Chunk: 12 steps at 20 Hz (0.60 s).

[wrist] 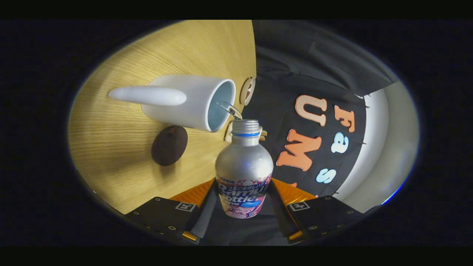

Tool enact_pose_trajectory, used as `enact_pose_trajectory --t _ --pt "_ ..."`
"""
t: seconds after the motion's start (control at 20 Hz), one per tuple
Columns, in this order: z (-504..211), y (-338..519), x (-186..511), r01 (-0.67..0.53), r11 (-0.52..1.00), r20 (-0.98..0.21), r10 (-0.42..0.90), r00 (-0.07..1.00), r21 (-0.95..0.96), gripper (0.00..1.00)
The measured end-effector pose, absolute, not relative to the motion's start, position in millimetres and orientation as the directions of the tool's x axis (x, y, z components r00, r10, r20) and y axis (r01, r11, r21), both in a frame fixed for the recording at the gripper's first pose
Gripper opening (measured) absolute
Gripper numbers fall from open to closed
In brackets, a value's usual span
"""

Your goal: Take the bottle from table, then pour the juice into the cup, finally place the bottle on the coaster

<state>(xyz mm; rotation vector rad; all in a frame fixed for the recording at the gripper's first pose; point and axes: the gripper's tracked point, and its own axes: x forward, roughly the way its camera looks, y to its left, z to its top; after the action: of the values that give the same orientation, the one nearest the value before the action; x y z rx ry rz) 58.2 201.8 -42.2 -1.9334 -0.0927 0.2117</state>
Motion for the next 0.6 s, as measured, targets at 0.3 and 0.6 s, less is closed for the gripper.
enact_pose_trajectory --t 0.3,0.6 --pt "-34.3 203.0 61.8 -0.021 -0.397 -0.097 0.171 0.981 -0.918 0.76" --pt "-32.1 206.6 62.6 -0.015 -0.412 -0.096 0.176 0.980 -0.911 0.75"
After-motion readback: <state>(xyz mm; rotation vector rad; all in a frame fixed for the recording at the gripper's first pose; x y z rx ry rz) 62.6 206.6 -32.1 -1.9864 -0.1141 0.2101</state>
